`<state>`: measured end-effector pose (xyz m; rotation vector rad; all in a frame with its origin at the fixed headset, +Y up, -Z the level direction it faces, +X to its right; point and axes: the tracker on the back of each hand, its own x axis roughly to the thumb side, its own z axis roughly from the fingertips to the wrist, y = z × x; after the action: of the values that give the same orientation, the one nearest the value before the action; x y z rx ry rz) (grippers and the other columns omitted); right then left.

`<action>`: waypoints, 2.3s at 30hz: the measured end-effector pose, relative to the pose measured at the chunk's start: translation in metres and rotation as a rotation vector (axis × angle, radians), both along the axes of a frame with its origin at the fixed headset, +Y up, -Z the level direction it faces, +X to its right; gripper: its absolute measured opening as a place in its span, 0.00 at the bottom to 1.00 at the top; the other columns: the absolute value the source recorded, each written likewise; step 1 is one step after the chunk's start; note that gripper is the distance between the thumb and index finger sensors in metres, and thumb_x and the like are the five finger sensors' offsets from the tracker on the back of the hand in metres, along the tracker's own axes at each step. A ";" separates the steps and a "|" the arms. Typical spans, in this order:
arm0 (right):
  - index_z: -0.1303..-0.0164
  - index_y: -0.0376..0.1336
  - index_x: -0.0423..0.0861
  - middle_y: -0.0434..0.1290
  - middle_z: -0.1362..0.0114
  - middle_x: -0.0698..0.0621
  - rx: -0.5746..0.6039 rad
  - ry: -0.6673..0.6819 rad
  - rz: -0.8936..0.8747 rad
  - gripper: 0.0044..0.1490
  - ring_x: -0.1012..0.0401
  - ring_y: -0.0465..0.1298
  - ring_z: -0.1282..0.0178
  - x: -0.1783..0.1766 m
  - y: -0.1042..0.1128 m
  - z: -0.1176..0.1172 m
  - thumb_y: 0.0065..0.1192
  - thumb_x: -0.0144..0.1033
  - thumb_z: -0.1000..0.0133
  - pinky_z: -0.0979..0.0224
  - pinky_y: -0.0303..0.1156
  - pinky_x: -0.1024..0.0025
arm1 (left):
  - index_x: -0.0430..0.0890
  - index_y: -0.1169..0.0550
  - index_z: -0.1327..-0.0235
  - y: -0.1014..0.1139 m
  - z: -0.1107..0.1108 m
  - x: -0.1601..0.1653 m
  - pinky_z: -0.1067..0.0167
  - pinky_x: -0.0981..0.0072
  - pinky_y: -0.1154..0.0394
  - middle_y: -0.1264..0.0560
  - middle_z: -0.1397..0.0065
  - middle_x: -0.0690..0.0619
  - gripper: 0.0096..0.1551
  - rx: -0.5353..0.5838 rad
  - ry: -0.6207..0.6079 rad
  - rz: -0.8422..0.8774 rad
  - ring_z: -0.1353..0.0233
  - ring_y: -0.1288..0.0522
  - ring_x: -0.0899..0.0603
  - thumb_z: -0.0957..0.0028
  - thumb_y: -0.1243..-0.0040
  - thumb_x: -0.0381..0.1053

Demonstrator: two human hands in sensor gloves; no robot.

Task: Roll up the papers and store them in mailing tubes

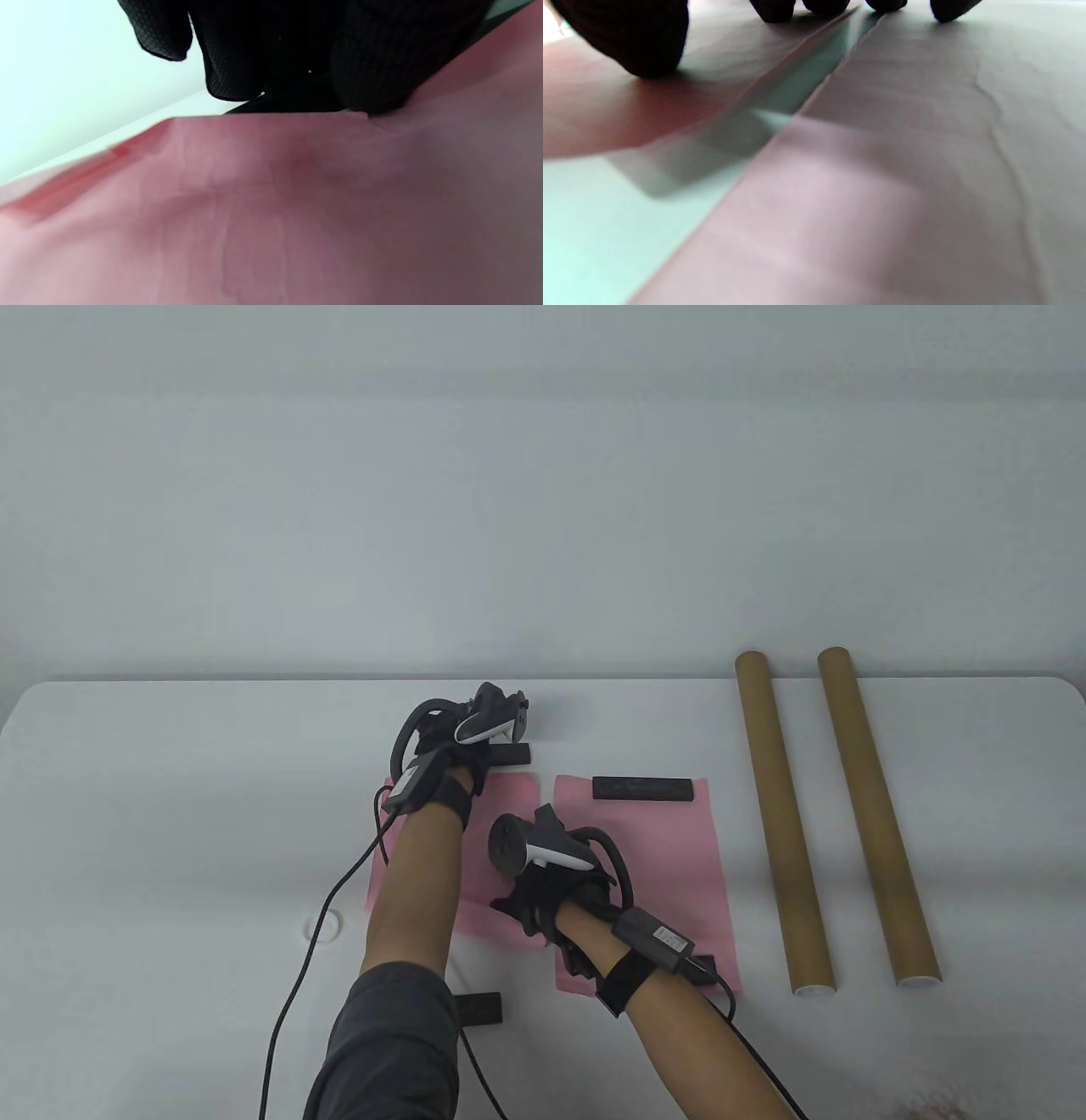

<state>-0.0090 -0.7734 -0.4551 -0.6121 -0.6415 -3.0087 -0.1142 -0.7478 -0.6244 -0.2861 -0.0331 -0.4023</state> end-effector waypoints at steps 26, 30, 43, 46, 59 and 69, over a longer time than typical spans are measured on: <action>0.13 0.43 0.43 0.40 0.11 0.41 -0.063 -0.013 -0.012 0.61 0.32 0.43 0.13 -0.001 0.002 -0.005 0.65 0.61 0.46 0.21 0.49 0.27 | 0.58 0.33 0.27 0.029 0.229 -0.049 0.24 0.45 0.35 0.26 0.26 0.57 0.57 -0.130 -0.495 -0.034 0.23 0.27 0.45 0.73 0.39 0.80; 0.14 0.43 0.44 0.40 0.11 0.41 -0.062 -0.009 -0.003 0.60 0.33 0.42 0.13 -0.001 0.001 -0.005 0.64 0.62 0.46 0.21 0.49 0.28 | 0.54 0.33 0.28 0.012 0.227 -0.047 0.26 0.45 0.33 0.24 0.29 0.56 0.54 -0.132 -0.478 -0.119 0.26 0.24 0.46 0.69 0.27 0.70; 0.17 0.56 0.43 0.62 0.16 0.40 0.088 -0.083 -0.253 0.51 0.34 0.66 0.19 0.036 0.055 -0.012 0.65 0.59 0.46 0.26 0.63 0.30 | 0.60 0.20 0.49 0.032 0.255 -0.050 0.31 0.50 0.26 0.14 0.49 0.61 0.27 0.093 -0.303 0.061 0.43 0.14 0.52 0.64 0.25 0.58; 0.22 0.64 0.42 0.70 0.21 0.39 0.098 -0.050 -0.401 0.46 0.35 0.72 0.24 0.057 0.079 -0.008 0.63 0.58 0.45 0.28 0.67 0.32 | 0.60 0.20 0.49 0.043 0.265 -0.050 0.31 0.50 0.26 0.14 0.49 0.62 0.27 0.155 -0.284 0.064 0.43 0.14 0.52 0.64 0.25 0.58; 0.22 0.59 0.41 0.66 0.22 0.40 0.569 0.360 -0.121 0.60 0.36 0.68 0.24 0.086 0.121 0.124 0.76 0.65 0.56 0.26 0.63 0.27 | 0.60 0.20 0.48 0.061 0.309 -0.014 0.31 0.49 0.27 0.15 0.49 0.60 0.26 0.417 -0.373 0.318 0.42 0.14 0.51 0.62 0.26 0.58; 0.39 0.71 0.48 0.75 0.31 0.46 0.794 0.283 -0.171 0.36 0.40 0.74 0.27 0.114 0.090 0.172 0.79 0.54 0.54 0.27 0.67 0.31 | 0.59 0.20 0.47 0.059 0.340 -0.002 0.31 0.48 0.27 0.15 0.49 0.60 0.27 0.417 -0.479 0.390 0.43 0.15 0.51 0.62 0.26 0.59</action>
<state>0.1052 -0.6831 -0.2831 -1.0041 0.6170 -2.8561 -0.1159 -0.6887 -0.2841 0.2331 -0.4622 -0.0749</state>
